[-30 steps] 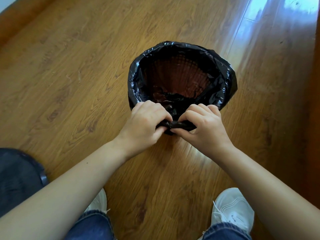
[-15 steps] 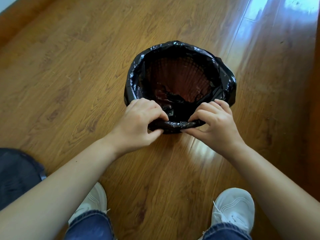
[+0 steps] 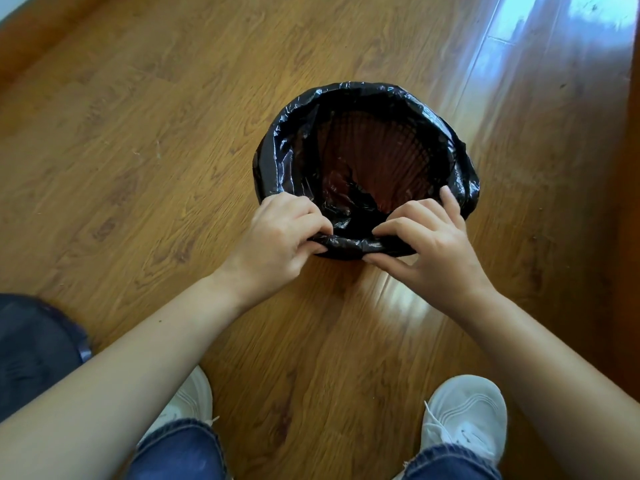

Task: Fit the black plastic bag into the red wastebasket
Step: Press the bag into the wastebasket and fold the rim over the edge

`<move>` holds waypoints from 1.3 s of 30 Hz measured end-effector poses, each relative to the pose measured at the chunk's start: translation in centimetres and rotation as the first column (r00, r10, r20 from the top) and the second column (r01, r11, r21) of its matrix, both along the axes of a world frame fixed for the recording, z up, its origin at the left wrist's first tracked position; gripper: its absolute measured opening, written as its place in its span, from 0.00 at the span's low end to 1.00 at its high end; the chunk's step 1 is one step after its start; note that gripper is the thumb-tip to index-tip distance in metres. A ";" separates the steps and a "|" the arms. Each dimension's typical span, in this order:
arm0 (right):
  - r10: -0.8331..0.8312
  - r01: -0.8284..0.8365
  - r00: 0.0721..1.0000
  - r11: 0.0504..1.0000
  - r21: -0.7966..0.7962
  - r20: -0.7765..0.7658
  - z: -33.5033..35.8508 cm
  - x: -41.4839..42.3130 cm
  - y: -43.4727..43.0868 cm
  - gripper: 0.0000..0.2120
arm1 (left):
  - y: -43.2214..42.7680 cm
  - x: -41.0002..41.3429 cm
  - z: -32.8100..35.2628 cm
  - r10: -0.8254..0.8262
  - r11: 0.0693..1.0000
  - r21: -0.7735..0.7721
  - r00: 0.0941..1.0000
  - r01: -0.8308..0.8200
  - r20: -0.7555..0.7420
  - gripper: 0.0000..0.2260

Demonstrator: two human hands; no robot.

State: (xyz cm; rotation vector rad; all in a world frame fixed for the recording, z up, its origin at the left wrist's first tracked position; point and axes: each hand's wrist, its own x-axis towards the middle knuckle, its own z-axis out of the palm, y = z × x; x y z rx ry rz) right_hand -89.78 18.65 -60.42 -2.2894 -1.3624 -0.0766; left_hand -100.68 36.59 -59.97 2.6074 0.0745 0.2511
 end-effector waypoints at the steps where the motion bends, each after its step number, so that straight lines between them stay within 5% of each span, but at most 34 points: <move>1: 0.019 -0.019 1.000 1.000 -0.017 0.014 0.1 0.4 -0.3 0.13 | 0.3 -0.1 0.0 0.002 1.000 0.008 1.000 -0.002 0.000 0.05; 11: 0.033 -0.034 0.995 0.999 -0.005 -0.096 -0.4 0.0 0.2 0.11 | -0.3 -0.1 0.4 -0.067 0.996 0.061 0.998 0.068 -0.014 0.14; 20: 0.003 0.000 0.995 1.000 0.031 -0.097 -0.5 -0.1 0.0 0.11 | -1.1 0.5 -0.3 -0.045 0.999 0.026 0.999 0.045 0.027 0.05; 34: -0.103 0.109 0.990 0.992 0.063 -0.092 -1.1 -0.2 0.9 0.07 | -1.1 0.2 -0.2 -0.010 1.000 0.009 1.000 0.010 -0.001 0.14; 39: -0.075 0.082 0.992 0.994 0.065 -0.100 -1.0 -1.0 1.6 0.10 | -2.1 0.8 -0.5 0.004 1.000 -0.014 1.000 -0.003 0.029 0.07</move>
